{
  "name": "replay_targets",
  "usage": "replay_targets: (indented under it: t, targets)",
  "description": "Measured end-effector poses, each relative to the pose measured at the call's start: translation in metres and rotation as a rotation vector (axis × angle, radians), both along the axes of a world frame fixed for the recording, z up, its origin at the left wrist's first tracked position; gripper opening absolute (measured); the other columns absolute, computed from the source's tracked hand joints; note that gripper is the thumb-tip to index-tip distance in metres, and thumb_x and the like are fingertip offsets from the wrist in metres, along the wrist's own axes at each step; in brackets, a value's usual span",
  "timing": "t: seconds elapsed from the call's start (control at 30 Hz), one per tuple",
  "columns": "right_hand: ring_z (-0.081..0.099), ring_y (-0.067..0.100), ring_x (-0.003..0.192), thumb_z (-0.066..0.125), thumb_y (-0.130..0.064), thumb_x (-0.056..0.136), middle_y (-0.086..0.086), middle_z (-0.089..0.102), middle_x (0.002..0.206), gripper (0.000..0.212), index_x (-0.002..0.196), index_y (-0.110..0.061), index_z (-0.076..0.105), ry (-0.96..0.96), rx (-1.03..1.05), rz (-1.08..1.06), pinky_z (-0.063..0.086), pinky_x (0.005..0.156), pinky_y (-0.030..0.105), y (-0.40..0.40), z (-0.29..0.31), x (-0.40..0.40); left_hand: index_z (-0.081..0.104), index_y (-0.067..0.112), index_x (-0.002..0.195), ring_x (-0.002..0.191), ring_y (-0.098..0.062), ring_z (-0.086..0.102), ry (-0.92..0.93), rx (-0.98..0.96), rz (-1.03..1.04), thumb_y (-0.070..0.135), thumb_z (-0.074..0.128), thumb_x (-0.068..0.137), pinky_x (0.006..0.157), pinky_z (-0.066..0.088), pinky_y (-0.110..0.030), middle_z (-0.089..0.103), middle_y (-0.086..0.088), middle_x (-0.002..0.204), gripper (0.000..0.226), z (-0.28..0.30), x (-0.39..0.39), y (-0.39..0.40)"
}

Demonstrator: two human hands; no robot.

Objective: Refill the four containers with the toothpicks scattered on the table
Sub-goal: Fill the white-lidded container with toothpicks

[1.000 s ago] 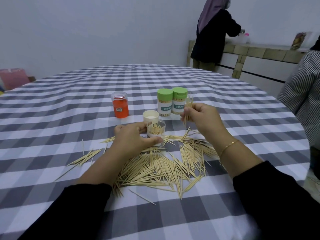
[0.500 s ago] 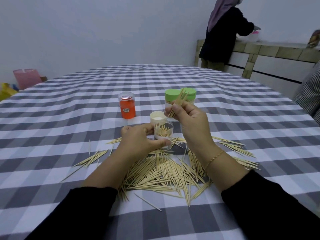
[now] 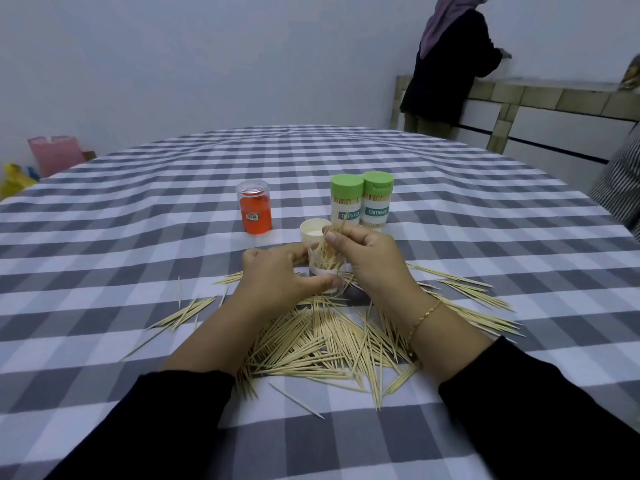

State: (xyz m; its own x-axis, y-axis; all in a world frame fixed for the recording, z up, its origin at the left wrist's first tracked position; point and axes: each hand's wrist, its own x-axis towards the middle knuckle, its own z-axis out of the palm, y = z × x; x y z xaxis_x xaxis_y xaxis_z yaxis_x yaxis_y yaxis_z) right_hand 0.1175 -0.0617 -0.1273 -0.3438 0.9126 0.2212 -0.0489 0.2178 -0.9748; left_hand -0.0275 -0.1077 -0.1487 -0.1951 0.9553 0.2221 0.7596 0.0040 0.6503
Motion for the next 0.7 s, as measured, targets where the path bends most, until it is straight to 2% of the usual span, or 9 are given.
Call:
replay_targets:
  t: [0.07,0.17,0.23,0.3,0.33,0.4,0.5,0.6,0.7]
  targets:
    - [0.064,0.003,0.087,0.062,-0.012,0.089,-0.004,0.069,0.097,0.020,0.108,-0.012,0.070,-0.033,-0.024,-0.018,0.053,0.082,0.017,0.0006,-0.0008,-0.0003,0.059,0.060,0.105,0.119,-0.015,0.051,0.002,0.010,0.004,0.088,0.052,0.047,0.107,0.029,-0.042,0.069,0.024,0.101,0.065,0.0009,0.0000,-0.0005]
    - [0.063,0.012,0.103,0.062,-0.015,0.090,0.003,0.067,0.115,0.029,0.119,-0.012,0.065,-0.036,-0.060,-0.022,0.052,0.091,0.026,0.0008,-0.0019,-0.0003,0.059,0.056,0.108,0.120,-0.014,0.050,-0.017,0.012,0.006,0.076,0.066,0.060,0.108,0.027,-0.043,0.069,0.024,0.102,0.053,0.0030,0.0013,-0.0023]
    - [0.060,0.009,0.108,0.059,-0.016,0.092,-0.002,0.063,0.119,0.034,0.126,-0.017,0.060,-0.020,-0.040,-0.020,0.050,0.092,0.023,0.0008,-0.0020,0.0004,0.060,0.053,0.111,0.121,-0.014,0.050,-0.015,0.023,0.018,0.068,0.071,0.065,0.109,0.028,-0.044,0.070,0.022,0.104,0.050,0.0045,0.0019,-0.0033]
    - [0.058,0.004,0.107,0.055,-0.014,0.095,-0.006,0.062,0.117,0.036,0.130,-0.020,0.056,-0.013,0.015,-0.011,0.050,0.087,0.015,-0.0001,-0.0016,0.0011,0.062,0.048,0.116,0.120,-0.012,0.051,-0.009,0.023,0.013,0.065,0.072,0.066,0.109,0.029,-0.045,0.070,0.021,0.106,0.054,0.0048,0.0030,-0.0037]
    - [0.057,0.002,0.107,0.052,-0.013,0.096,-0.007,0.061,0.116,0.035,0.131,-0.021,0.056,-0.023,0.052,-0.009,0.049,0.086,0.012,-0.0007,-0.0017,0.0011,0.063,0.048,0.117,0.120,-0.012,0.052,-0.012,0.018,0.002,0.068,0.072,0.064,0.109,0.030,-0.045,0.069,0.022,0.106,0.057,0.0039,0.0025,-0.0031]
    - [0.055,0.000,0.110,0.050,-0.013,0.097,-0.008,0.060,0.120,0.034,0.130,-0.020,0.057,-0.078,0.124,-0.011,0.046,0.090,0.011,-0.0018,-0.0021,0.0006,0.061,0.059,0.107,0.118,-0.012,0.053,-0.025,0.010,-0.017,0.080,0.065,0.054,0.107,0.033,-0.044,0.070,0.025,0.102,0.057,0.0022,0.0006,-0.0016]
    - [0.049,0.002,0.117,0.049,-0.019,0.098,-0.004,0.057,0.131,0.033,0.131,-0.016,0.056,-0.196,0.175,-0.001,0.038,0.102,0.019,-0.0017,-0.0026,0.0007,0.052,0.074,0.086,0.114,-0.013,0.056,-0.013,0.009,-0.040,0.087,0.055,0.049,0.104,0.038,-0.042,0.070,0.026,0.096,0.040,-0.0016,-0.0039,0.0023]
    - [0.037,0.007,0.132,0.042,-0.028,0.101,-0.003,0.046,0.143,0.040,0.138,-0.014,0.048,-0.326,0.203,0.046,0.026,0.114,0.029,0.0011,-0.0045,0.0004,0.053,0.069,0.085,0.113,-0.009,0.057,-0.002,0.025,-0.042,0.088,0.054,0.049,0.104,0.038,-0.042,0.070,0.027,0.094,0.041,-0.0007,-0.0025,0.0017]
    - [0.021,0.009,0.142,0.034,-0.036,0.102,-0.006,0.033,0.151,0.045,0.145,-0.022,0.035,-0.435,0.251,0.075,0.014,0.118,0.043,0.0031,-0.0084,-0.0008,0.052,0.069,0.082,0.114,-0.009,0.057,0.005,0.036,-0.041,0.087,0.052,0.050,0.105,0.037,-0.042,0.069,0.029,0.093,0.037,0.0003,-0.0017,-0.0002]
